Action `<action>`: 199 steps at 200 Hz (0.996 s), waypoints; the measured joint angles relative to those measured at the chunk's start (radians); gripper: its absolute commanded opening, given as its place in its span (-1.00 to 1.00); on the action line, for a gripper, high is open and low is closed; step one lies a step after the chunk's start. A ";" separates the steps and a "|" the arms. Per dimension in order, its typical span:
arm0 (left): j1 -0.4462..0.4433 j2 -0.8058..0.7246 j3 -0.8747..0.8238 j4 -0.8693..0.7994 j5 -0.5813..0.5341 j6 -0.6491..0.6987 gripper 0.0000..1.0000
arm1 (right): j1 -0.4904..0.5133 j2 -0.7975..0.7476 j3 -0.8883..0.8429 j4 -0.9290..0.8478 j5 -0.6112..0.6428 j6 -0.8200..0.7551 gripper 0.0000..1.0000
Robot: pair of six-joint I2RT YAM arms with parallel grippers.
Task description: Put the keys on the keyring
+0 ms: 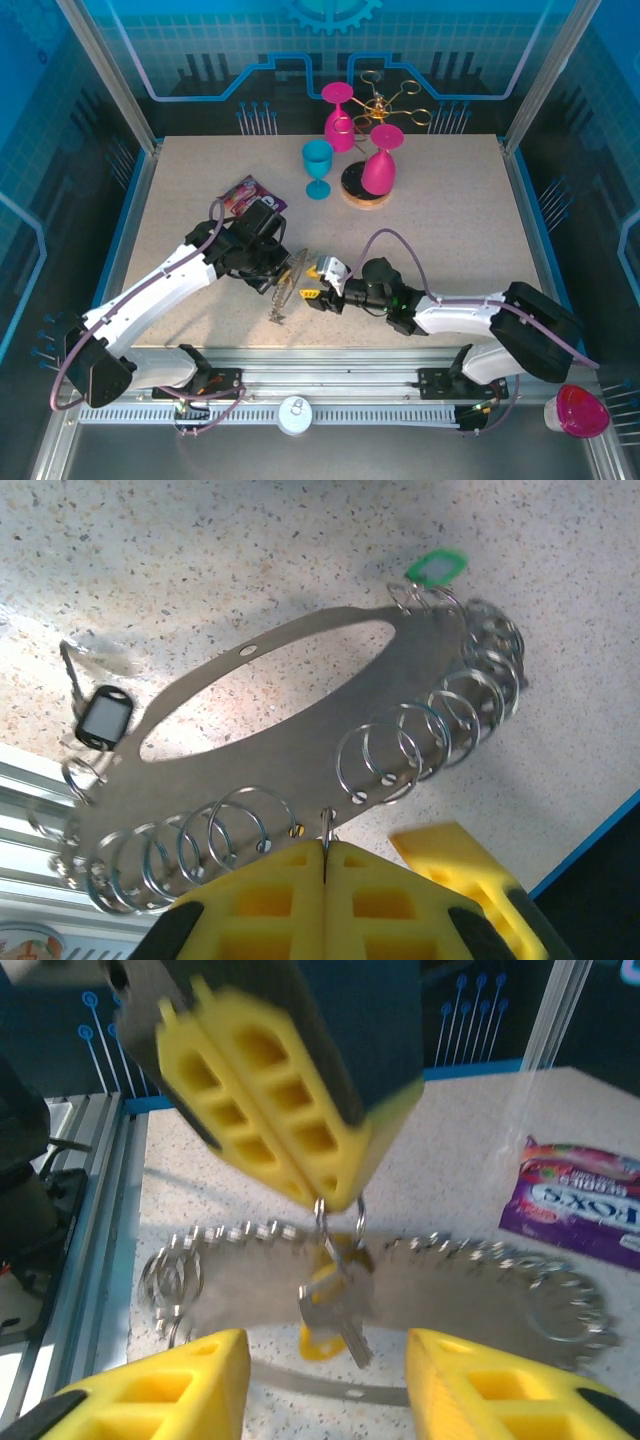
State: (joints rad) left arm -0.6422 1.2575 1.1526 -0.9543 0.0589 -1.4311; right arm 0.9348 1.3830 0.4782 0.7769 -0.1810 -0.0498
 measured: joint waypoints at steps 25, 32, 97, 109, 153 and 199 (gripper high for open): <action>0.000 0.000 -0.015 0.020 0.010 -0.024 -1.00 | 0.000 0.010 0.004 0.017 0.007 -0.064 -0.31; 0.000 0.000 -0.015 0.022 0.011 -0.031 -1.00 | 0.000 0.023 0.008 0.021 0.009 -0.078 -0.32; 0.000 0.000 -0.017 0.043 0.026 -0.038 -1.00 | 0.001 0.120 0.060 0.063 0.023 -0.185 -0.37; 0.000 0.000 -0.018 0.048 0.029 -0.038 -1.00 | 0.001 0.129 0.071 0.069 0.023 -0.196 -0.40; 0.000 0.000 -0.027 0.063 0.033 -0.049 -1.00 | 0.001 0.160 0.089 0.089 0.020 -0.224 -0.68; 0.000 -0.002 -0.036 0.084 0.025 -0.065 -1.00 | 0.000 0.162 0.089 0.088 0.013 -0.245 -1.00</action>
State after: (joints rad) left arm -0.6422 1.2560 1.1168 -0.8703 0.0841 -1.4960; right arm 0.9352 1.5452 0.5671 0.8646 -0.1677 -0.2943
